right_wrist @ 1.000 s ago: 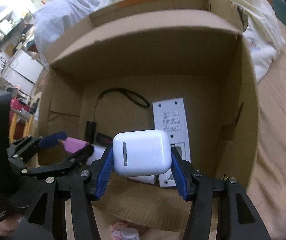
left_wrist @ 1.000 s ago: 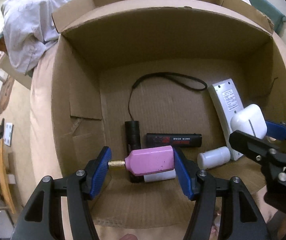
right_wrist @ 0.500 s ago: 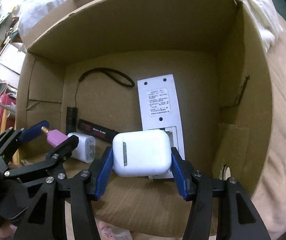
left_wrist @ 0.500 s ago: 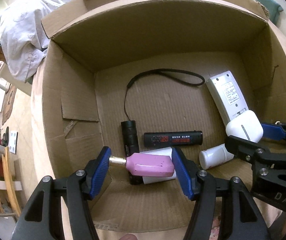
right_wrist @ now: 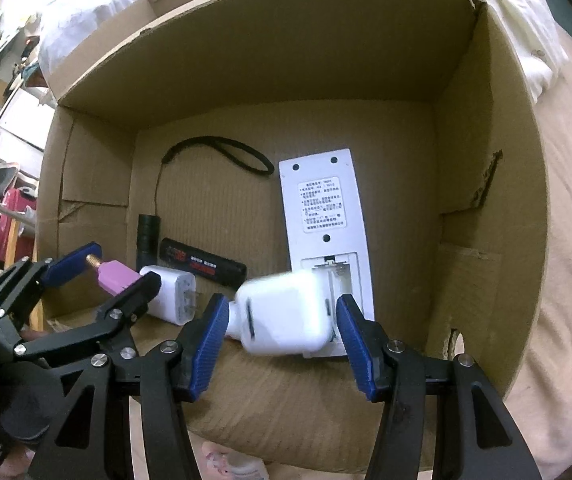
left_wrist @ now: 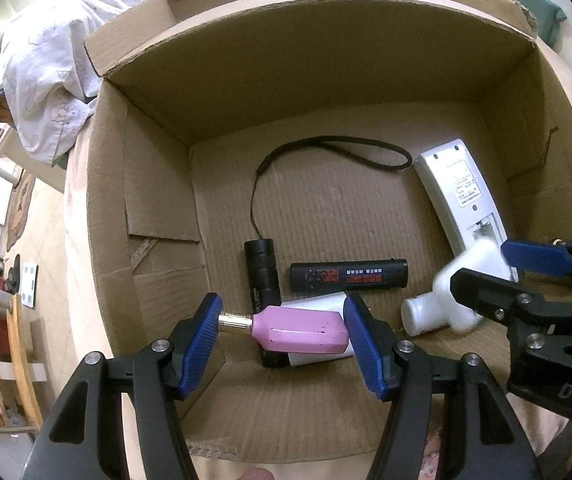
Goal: Organize rigid objects
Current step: 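Carry the pink stick and earbud case into the box and open both tools, then withdraw both tools from the box toward the remaining items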
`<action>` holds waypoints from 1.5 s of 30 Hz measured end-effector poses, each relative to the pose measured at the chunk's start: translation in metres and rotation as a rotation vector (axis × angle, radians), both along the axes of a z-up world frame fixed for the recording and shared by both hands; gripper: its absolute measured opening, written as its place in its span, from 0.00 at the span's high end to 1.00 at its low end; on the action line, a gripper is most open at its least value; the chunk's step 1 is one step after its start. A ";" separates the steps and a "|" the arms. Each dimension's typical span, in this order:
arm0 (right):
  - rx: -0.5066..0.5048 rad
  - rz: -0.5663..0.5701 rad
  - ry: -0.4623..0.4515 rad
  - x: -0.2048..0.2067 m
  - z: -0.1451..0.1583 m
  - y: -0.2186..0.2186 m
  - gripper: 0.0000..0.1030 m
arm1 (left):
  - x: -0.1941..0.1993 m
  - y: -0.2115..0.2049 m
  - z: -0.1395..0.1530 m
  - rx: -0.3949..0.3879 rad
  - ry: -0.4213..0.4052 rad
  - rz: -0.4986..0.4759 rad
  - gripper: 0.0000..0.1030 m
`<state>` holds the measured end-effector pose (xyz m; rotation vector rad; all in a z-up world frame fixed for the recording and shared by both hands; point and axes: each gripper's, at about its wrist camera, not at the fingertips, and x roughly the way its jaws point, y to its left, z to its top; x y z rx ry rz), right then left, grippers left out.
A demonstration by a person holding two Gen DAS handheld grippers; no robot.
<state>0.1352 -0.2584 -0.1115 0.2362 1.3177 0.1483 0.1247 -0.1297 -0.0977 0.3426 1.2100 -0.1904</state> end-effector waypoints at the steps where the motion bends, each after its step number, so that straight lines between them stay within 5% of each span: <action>1: 0.007 -0.004 -0.001 0.000 0.001 -0.001 0.37 | 0.000 0.001 0.001 -0.004 0.003 0.004 0.38; 4: 0.038 -0.013 -0.022 0.000 0.006 -0.002 0.34 | 0.000 0.002 0.005 -0.041 0.017 0.014 0.20; 8: 0.068 -0.026 -0.081 0.000 0.020 -0.006 0.19 | 0.000 0.003 0.008 -0.064 0.019 0.021 0.15; 22: 0.065 -0.028 -0.133 0.000 0.032 0.001 0.13 | 0.004 0.025 0.029 -0.114 -0.007 0.064 0.14; 30: 0.072 -0.122 -0.251 -0.013 0.066 -0.020 0.13 | -0.006 0.035 0.054 -0.140 -0.012 0.075 0.14; 37: 0.065 -0.127 -0.278 -0.031 0.080 -0.026 0.13 | -0.033 0.055 0.074 -0.168 -0.024 0.121 0.14; 45: 0.057 -0.089 -0.277 -0.062 0.087 -0.024 0.13 | -0.063 0.085 0.064 -0.199 0.024 0.213 0.14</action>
